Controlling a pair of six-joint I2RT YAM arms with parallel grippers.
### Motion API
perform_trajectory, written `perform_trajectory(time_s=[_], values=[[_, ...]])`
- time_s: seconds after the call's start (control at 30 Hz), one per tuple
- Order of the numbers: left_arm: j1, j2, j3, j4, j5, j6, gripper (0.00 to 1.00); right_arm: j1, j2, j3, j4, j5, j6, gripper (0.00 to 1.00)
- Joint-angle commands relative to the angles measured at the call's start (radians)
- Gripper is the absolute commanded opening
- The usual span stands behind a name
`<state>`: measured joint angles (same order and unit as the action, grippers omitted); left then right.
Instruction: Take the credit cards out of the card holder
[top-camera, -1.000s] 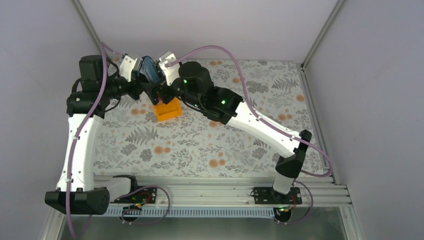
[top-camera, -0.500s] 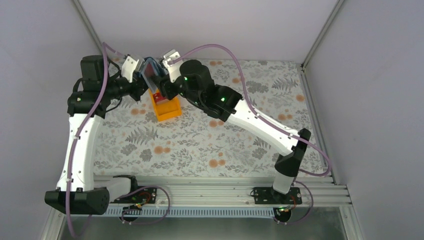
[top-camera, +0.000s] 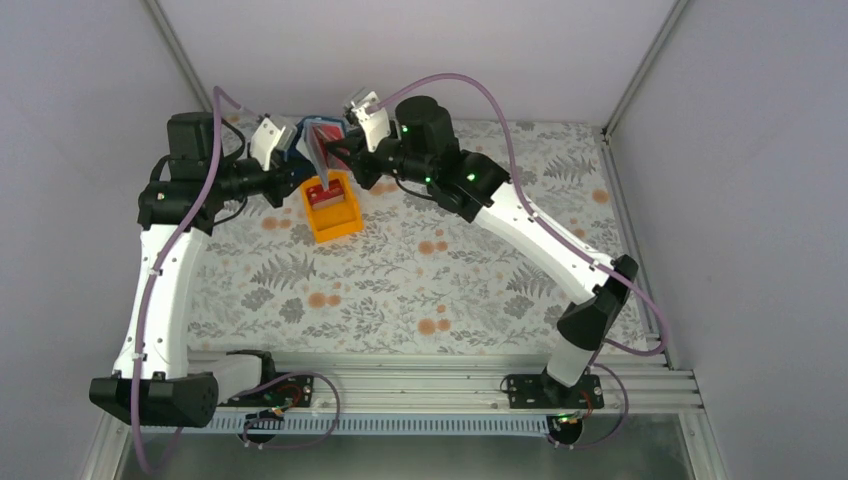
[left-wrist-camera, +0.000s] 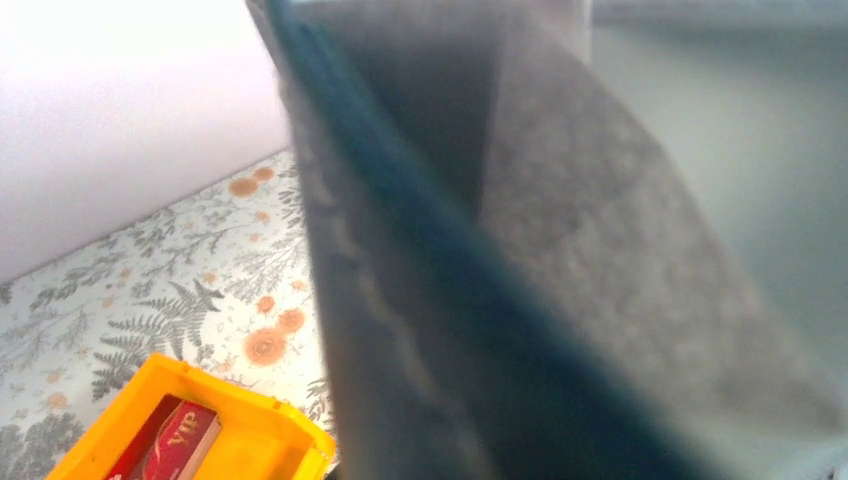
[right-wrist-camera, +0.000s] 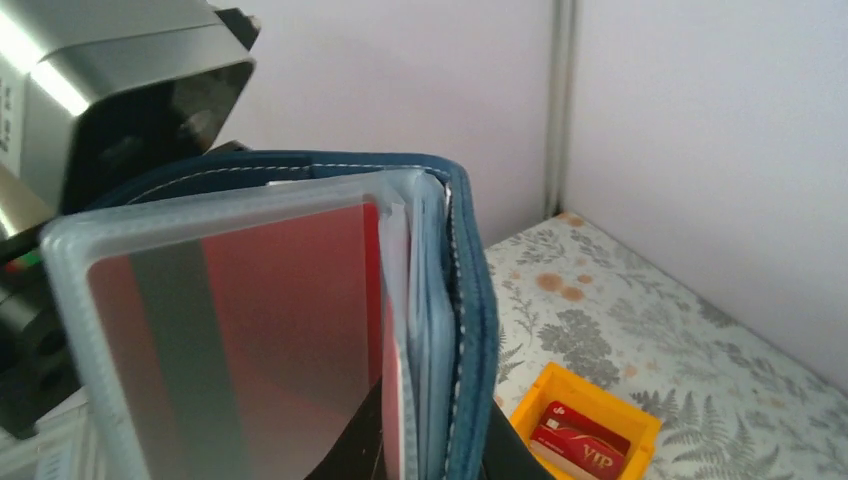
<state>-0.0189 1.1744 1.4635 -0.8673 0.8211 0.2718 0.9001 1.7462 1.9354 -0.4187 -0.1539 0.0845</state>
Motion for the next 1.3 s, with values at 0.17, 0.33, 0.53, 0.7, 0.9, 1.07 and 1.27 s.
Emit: perform_trajectory(time_s=[0.17,0.33,0.53,0.7,0.9,1.07,1.27], values=[[0.000,-0.011,0.044,-0.044,0.091,0.088,0.78,-0.160,-0.067,-0.075,-0.007,-0.427,0.046,0.04],[-0.004,-0.004,0.051,0.010,0.094,0.038,1.00,-0.159,-0.028,-0.073,0.040,-0.530,0.151,0.04],[-0.032,0.036,0.064,0.071,0.023,-0.032,1.00,-0.146,-0.028,-0.084,0.037,-0.444,0.173,0.04],[-0.053,0.061,0.083,0.109,-0.003,-0.074,1.00,-0.121,-0.032,-0.072,0.025,-0.328,0.198,0.04],[-0.069,0.106,0.123,0.133,-0.055,-0.130,1.00,-0.065,-0.026,-0.035,0.008,-0.197,0.193,0.04],[-0.069,0.129,0.122,0.143,-0.107,-0.142,1.00,-0.044,-0.036,-0.027,0.007,-0.190,0.164,0.04],[-0.069,0.125,0.124,0.138,-0.083,-0.125,0.94,-0.042,-0.039,-0.024,0.019,-0.283,0.130,0.04]])
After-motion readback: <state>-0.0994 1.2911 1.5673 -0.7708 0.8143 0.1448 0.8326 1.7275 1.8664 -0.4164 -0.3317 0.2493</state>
